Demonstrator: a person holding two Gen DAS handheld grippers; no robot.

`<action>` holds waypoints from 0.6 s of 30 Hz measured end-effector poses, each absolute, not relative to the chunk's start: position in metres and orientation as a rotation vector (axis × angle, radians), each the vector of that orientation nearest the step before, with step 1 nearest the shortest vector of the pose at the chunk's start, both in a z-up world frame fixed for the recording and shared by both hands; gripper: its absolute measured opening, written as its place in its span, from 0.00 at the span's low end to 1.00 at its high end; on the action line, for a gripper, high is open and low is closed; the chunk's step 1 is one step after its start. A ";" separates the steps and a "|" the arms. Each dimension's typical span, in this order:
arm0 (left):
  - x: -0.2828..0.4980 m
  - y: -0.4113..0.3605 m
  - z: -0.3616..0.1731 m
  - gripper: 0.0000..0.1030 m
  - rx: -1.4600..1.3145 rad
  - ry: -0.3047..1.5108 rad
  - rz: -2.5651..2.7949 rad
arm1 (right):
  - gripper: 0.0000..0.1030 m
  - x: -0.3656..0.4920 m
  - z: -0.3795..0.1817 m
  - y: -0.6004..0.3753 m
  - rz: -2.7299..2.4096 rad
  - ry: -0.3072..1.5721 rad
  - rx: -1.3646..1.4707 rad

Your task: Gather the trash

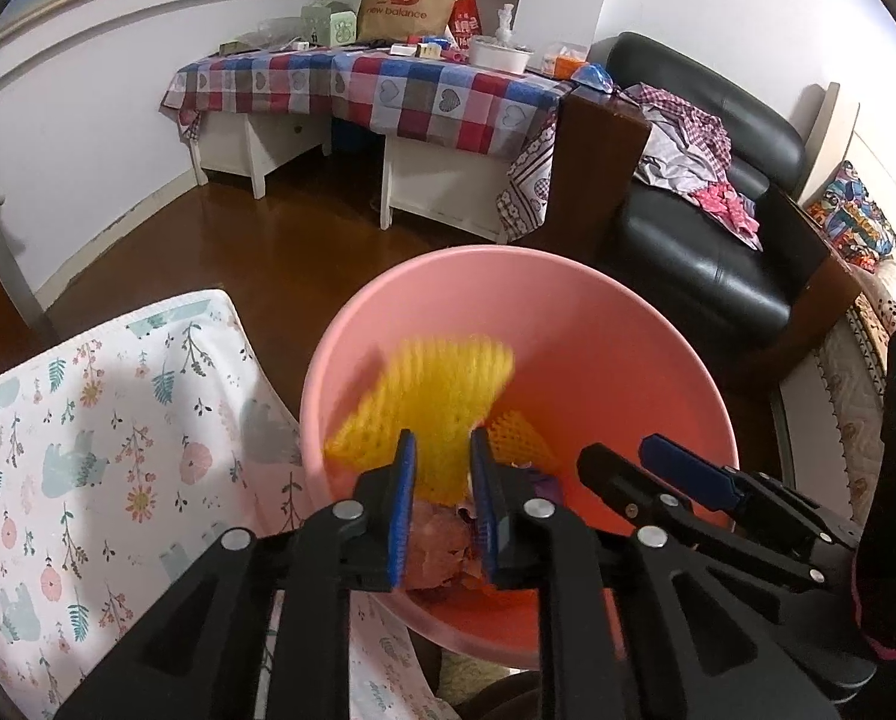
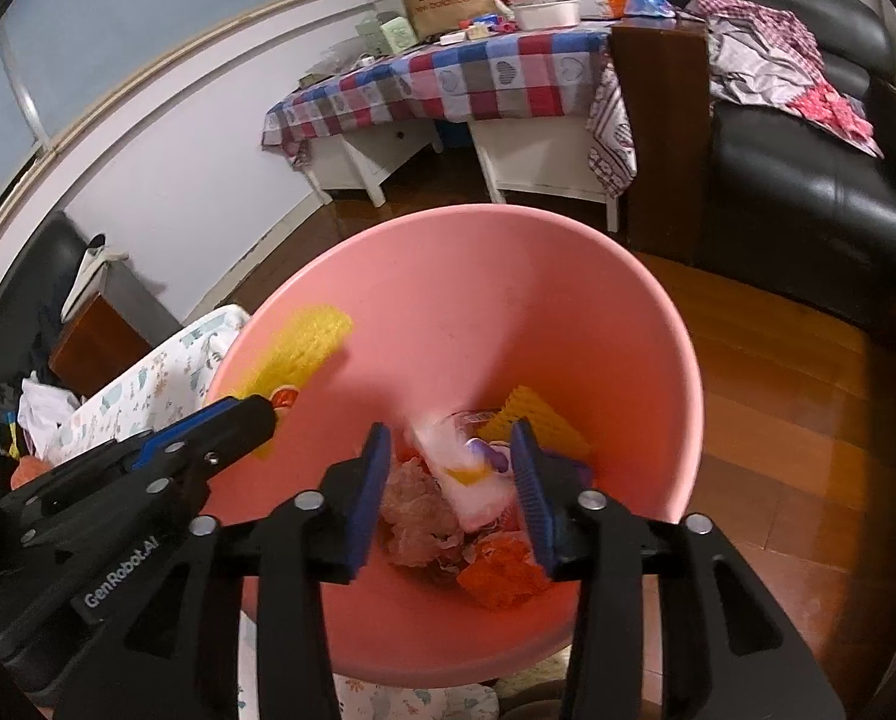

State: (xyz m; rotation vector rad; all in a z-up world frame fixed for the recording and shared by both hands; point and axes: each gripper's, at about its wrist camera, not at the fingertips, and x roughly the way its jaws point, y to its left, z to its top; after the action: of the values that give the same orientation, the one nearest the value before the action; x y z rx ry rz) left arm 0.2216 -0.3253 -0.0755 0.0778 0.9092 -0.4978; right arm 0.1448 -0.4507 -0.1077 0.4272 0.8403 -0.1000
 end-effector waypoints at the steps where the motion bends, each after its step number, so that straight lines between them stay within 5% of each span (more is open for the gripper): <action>1: 0.221 -0.325 -0.075 0.22 0.075 0.909 -0.498 | 0.42 0.144 -0.108 -0.451 -0.102 0.839 0.429; 18: 0.200 -0.314 -0.048 0.41 0.071 0.834 -0.499 | 0.42 0.125 -0.089 -0.456 -0.099 0.787 0.442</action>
State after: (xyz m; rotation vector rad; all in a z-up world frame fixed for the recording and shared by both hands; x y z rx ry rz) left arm 0.2000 -0.3142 -0.0481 0.0713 0.8339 -0.4991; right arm 0.1254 -0.4557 -0.0894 0.4419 0.7874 -0.0989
